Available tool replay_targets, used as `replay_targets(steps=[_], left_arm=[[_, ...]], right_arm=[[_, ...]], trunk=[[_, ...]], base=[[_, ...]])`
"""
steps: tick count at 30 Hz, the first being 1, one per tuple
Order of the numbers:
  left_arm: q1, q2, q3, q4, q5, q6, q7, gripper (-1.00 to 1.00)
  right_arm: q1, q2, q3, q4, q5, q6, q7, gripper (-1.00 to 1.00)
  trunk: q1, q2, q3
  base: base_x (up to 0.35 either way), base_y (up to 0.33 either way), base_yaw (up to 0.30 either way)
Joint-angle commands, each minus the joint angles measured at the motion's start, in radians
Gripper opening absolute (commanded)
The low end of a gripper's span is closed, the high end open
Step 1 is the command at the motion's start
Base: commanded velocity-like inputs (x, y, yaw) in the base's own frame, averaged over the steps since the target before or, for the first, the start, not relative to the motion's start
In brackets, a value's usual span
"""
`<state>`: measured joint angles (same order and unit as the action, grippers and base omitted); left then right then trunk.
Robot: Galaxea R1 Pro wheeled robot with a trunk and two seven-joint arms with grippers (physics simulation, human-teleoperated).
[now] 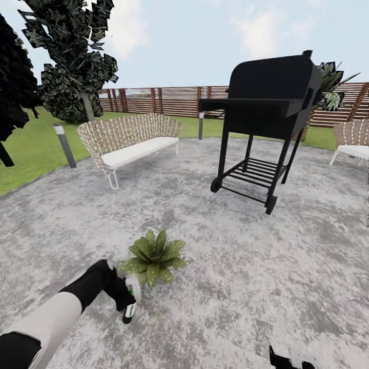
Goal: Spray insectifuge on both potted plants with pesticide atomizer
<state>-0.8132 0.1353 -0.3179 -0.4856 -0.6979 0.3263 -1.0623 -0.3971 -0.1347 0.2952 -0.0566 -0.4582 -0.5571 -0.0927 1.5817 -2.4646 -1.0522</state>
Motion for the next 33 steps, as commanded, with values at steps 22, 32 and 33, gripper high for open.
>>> replay_targets(steps=[22,32,33], left_arm=[[0.074,0.008,0.031,0.156,0.036,-0.329,0.040,-1.00],[0.078,-0.072,0.027,0.173,0.027,-0.330,0.041,-1.00],[0.078,-0.082,0.027,0.173,0.025,-0.330,0.041,-1.00]], right_arm=[[-0.134,-0.012,0.010,-0.313,0.632,0.149,0.750,1.00],[-0.134,0.023,0.014,-0.408,0.709,0.149,0.942,-1.00],[-0.134,0.030,0.015,-0.412,0.709,0.149,0.950,-1.00]], trunk=[[-0.001,0.000,-0.001],[-0.001,0.000,-0.001],[-0.001,0.000,-0.001]], base=[[-0.108,0.000,0.000],[0.000,0.000,0.000],[0.000,0.000,0.000]])
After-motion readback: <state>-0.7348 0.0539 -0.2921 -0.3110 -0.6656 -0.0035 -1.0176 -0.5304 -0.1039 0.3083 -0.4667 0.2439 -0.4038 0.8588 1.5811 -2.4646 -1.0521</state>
